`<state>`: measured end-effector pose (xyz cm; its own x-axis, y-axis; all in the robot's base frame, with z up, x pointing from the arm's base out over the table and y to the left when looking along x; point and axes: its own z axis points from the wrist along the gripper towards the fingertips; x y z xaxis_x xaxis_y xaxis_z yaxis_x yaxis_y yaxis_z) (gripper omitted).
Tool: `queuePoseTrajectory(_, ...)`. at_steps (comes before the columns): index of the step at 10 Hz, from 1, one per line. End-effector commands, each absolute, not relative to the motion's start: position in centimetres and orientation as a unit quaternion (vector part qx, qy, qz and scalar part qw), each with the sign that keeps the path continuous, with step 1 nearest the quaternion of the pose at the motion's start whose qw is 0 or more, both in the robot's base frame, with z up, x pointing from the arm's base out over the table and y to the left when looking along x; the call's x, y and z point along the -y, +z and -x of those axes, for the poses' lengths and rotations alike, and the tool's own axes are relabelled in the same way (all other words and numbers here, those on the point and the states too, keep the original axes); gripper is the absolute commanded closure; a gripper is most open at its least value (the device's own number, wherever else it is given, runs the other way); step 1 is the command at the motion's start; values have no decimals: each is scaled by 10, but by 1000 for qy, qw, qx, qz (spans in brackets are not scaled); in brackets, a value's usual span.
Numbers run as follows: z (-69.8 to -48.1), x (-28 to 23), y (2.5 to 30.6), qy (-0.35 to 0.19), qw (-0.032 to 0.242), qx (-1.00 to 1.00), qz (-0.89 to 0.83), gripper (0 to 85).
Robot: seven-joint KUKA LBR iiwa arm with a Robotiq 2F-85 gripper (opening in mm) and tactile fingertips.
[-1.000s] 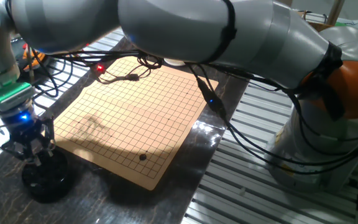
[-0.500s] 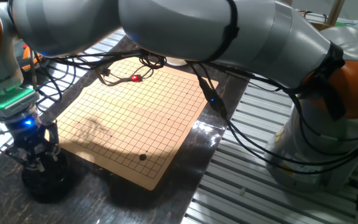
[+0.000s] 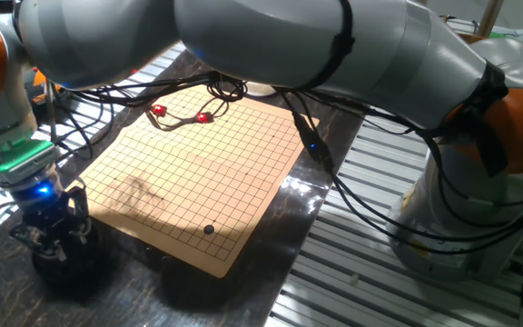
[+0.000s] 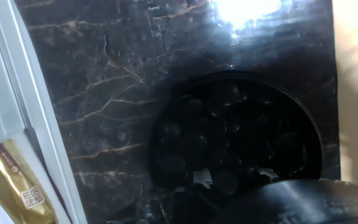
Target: Play the first move as black on the 3-4 point in the upper right corner of the Go board
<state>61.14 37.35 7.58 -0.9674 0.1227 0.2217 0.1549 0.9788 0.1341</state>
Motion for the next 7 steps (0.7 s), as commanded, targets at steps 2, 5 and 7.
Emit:
queuePoseTrajectory(2, -610, -374, 74, -76, 106, 989, 70, 437)
queuePoseTrajectory(5, -604, -378, 68, -79, 101, 989, 73, 437)
queuePoseTrajectory(7, -602, -380, 67, -80, 101, 989, 73, 433)
